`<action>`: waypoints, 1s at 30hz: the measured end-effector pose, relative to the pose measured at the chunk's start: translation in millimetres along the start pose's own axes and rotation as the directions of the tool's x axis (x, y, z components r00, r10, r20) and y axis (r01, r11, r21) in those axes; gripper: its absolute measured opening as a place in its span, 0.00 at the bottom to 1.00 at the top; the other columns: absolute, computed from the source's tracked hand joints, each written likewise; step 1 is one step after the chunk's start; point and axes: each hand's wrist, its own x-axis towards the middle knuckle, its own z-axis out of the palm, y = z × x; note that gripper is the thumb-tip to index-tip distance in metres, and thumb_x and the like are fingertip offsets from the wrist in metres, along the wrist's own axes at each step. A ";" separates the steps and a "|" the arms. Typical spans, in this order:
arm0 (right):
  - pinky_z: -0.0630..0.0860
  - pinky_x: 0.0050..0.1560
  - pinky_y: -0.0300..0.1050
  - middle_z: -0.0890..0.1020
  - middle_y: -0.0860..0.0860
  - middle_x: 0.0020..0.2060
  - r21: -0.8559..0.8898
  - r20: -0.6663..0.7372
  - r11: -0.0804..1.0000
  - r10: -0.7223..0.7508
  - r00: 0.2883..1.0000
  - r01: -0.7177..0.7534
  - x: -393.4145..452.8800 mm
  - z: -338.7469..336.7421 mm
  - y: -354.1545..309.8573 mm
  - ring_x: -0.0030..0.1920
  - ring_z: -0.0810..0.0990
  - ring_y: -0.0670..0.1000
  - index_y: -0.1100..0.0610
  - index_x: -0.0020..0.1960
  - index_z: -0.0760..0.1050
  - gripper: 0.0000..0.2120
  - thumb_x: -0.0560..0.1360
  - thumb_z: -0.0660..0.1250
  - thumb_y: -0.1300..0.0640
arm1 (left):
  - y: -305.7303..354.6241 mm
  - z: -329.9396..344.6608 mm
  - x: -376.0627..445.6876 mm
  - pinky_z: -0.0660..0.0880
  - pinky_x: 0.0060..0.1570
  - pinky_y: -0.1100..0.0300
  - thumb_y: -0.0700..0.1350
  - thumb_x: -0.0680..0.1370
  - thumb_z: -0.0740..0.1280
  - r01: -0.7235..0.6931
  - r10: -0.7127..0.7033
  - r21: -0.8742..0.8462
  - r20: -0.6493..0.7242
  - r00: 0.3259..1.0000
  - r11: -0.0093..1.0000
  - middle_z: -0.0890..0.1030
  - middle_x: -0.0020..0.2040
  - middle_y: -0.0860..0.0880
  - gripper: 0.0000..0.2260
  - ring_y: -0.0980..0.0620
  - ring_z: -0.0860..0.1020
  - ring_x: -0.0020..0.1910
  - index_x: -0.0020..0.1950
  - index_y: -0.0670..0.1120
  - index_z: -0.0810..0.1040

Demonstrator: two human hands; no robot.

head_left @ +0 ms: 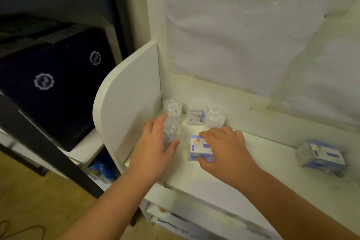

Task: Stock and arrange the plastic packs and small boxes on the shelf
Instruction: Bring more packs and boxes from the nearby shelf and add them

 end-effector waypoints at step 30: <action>0.77 0.41 0.33 0.72 0.33 0.49 0.507 -0.319 0.698 0.696 0.643 -0.505 -503.4 -164.3 136.0 0.50 0.76 0.36 0.35 0.55 0.66 0.25 0.61 0.67 0.32 | 358.8 107.0 -261.1 0.58 0.55 0.82 0.66 0.70 0.66 -0.580 0.640 -0.306 0.150 0.754 0.755 0.62 0.61 0.67 0.34 0.78 0.60 0.61 0.73 0.67 0.56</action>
